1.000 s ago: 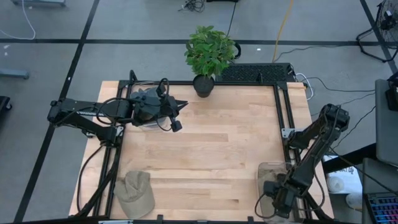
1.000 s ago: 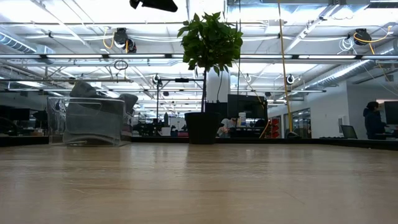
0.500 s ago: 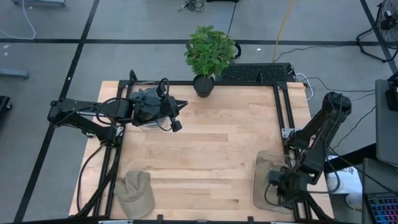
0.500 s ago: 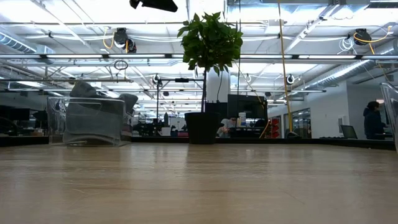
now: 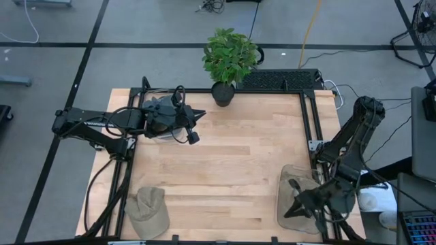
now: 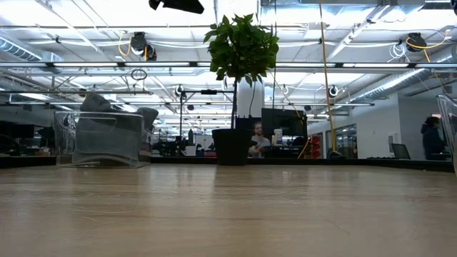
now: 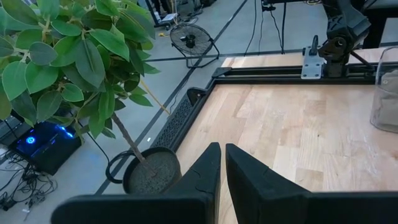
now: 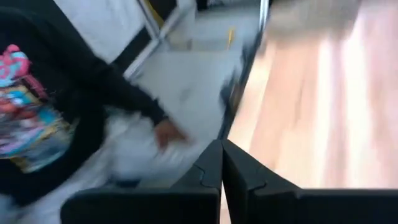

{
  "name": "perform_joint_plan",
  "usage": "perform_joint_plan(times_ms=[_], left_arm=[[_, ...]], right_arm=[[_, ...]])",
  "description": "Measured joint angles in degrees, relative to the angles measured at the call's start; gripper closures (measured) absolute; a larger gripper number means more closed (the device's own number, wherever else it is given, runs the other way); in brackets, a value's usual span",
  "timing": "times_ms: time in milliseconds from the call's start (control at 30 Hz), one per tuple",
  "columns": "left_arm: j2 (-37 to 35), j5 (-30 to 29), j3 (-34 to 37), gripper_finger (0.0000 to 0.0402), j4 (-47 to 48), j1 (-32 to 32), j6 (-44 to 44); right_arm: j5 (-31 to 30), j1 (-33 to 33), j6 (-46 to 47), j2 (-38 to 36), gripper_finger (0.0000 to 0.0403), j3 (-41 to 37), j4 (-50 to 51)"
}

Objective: Pick & Place hat
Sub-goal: Put the brown cap into the right transparent bin

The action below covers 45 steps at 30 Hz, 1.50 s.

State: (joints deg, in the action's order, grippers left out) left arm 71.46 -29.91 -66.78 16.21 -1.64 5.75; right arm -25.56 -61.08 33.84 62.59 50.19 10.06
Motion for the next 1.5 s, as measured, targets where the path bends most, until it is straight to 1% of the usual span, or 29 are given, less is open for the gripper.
perform_joint_plan(times_ms=[67,133,233,300,333,433,500,567,733,900,967,1033,1133,1167,1300,1333,1433,1500], left_arm=[[0.0,0.0,0.0,0.0369,0.0,0.0,0.0],[0.0,0.0,0.0,0.0369,0.0,0.0,0.0],[0.0,0.0,0.0,0.0369,0.0,0.0,0.0],[0.0,0.0,0.0,0.0369,0.0,0.0,0.0],[0.0,0.0,0.0,0.0369,0.0,0.0,0.0],[0.0,0.0,0.0,0.0369,0.0,0.0,0.0],[0.0,0.0,0.0,0.0369,0.0,0.0,0.0],[0.0,0.0,0.0,0.0369,0.0,0.0,0.0],[0.0,0.0,0.0,0.0369,-0.1,0.0,-0.5],[0.0,0.5,0.0,0.0369,-2.9,0.0,-4.3],[0.0,3.7,0.0,0.0369,-4.5,0.0,-7.5],[0.0,8.8,0.0,0.0369,-4.4,0.0,-9.6],[0.0,16.1,0.0,0.0369,-3.8,0.0,-7.6],[0.0,17.6,0.0,0.0369,-3.6,-0.1,-7.3],[0.0,19.0,0.0,0.0369,0.9,-0.9,-13.6],[0.0,20.1,0.0,0.0369,1.9,-1.3,-14.3],[-1.1,24.7,0.0,0.0369,4.4,-2.1,-12.2],[-1.7,25.9,-0.1,0.0369,6.1,-2.4,-12.0]], right_arm=[[-3.2,0.0,-8.9,0.0,0.0403,0.0,-3.6],[-5.8,0.0,-15.2,0.0,0.0403,-0.1,-5.6],[-5.6,1.1,-22.9,-0.1,0.0403,-2.0,-9.9],[-3.4,2.8,-27.5,-0.1,0.0403,-4.5,-15.6],[-1.4,4.0,-29.5,-0.1,0.0403,-5.6,-18.3],[7.3,9.0,-33.8,-0.1,0.0403,-9.2,-26.3],[12.7,12.9,-35.2,-0.1,0.0403,-10.9,-28.8],[15.4,16.6,-36.2,-0.1,0.0403,-11.8,-29.3],[15.1,24.4,-39.0,-0.9,0.0403,-13.1,-29.4],[15.0,29.5,-42.0,-1.0,0.0403,-13.3,-28.7],[15.0,31.3,-44.1,-1.0,0.0403,-13.3,-29.1],[15.0,33.0,-45.7,-1.2,0.0403,-13.3,-29.1],[15.0,36.0,-46.5,-1.9,0.0403,-13.3,-29.3],[15.0,37.0,-46.5,-2.1,0.0403,-13.3,-29.2],[14.9,40.3,-46.7,-2.4,0.0403,-13.3,-28.9],[14.9,40.9,-46.9,-2.4,0.0403,-13.3,-28.6],[15.1,42.4,-48.2,-2.4,0.0403,-13.5,-28.7],[15.1,43.3,-49.5,-2.4,0.0403,-14.2,-29.6]])
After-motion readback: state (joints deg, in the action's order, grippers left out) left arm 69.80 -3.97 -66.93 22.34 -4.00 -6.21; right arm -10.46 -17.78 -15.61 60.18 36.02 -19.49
